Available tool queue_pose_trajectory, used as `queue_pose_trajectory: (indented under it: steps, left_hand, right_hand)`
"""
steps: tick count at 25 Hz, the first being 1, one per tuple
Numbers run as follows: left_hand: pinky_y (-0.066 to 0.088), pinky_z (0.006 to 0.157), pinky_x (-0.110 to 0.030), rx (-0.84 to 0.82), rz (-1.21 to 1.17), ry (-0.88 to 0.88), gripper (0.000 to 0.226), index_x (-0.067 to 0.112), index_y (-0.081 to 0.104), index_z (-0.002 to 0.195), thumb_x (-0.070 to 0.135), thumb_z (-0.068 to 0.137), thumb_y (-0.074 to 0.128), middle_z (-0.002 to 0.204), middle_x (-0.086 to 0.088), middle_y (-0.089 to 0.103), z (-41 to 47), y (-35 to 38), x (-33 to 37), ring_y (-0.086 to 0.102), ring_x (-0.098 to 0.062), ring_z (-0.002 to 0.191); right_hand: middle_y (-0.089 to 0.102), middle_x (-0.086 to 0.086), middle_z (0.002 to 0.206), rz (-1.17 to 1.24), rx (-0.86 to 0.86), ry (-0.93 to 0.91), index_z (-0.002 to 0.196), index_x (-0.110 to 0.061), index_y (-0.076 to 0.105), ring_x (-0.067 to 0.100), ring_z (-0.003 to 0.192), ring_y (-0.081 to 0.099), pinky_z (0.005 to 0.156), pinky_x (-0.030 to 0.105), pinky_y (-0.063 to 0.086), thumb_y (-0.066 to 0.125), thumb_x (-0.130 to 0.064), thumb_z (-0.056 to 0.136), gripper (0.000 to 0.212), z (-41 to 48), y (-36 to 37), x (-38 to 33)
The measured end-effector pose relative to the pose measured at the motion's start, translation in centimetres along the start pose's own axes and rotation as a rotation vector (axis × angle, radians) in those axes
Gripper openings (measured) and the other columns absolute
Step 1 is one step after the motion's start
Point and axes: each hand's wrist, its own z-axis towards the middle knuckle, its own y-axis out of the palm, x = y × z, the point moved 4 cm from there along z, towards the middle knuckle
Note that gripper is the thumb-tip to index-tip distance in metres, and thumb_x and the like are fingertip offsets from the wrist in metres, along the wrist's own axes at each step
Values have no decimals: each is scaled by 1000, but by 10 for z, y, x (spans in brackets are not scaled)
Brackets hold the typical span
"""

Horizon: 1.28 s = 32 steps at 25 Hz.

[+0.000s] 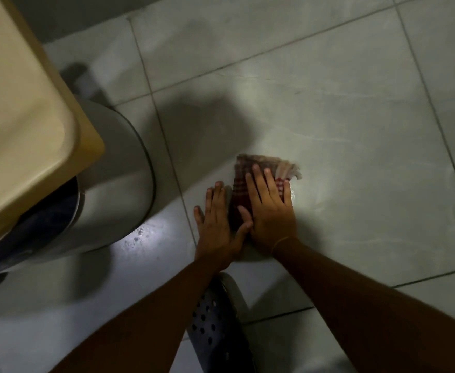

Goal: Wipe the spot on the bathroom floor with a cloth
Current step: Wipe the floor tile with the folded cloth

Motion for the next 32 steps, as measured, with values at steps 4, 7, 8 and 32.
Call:
queue_pose_trajectory:
  steps: [4,7,8,32]
  left_hand:
    - [-12,127,-54,-25,6,-37,103,31,-12,167,79,94,44,176,15,-18,0,-1,3,-20,-10,161]
    - [-12,127,-54,-38,39,-38,105,29,-13,167,81,93,40,176,13,-19,-1,-1,3,-21,-11,161]
    - [-12,127,-54,-46,66,-33,104,28,-12,167,82,93,36,176,12,-19,-1,0,4,-21,-12,161]
    - [-16,125,-45,-7,-68,-83,101,30,-9,167,84,92,30,177,13,-14,2,-2,4,-21,-7,161]
  right_hand:
    - [13,9,182,-59,-20,32,171,-15,22,32,167,17,131,63,18,40,-57,105,80,-78,12,20]
    - [12,9,182,-76,-74,124,171,-16,23,34,166,22,127,65,23,42,-61,100,86,-131,-2,69]
    - [15,11,181,-88,-76,177,170,-15,25,36,165,25,126,65,23,40,-62,99,86,-122,-10,89]
    - [20,4,180,-57,-22,-6,171,-18,22,32,167,17,132,64,16,41,-56,102,81,16,-5,25]
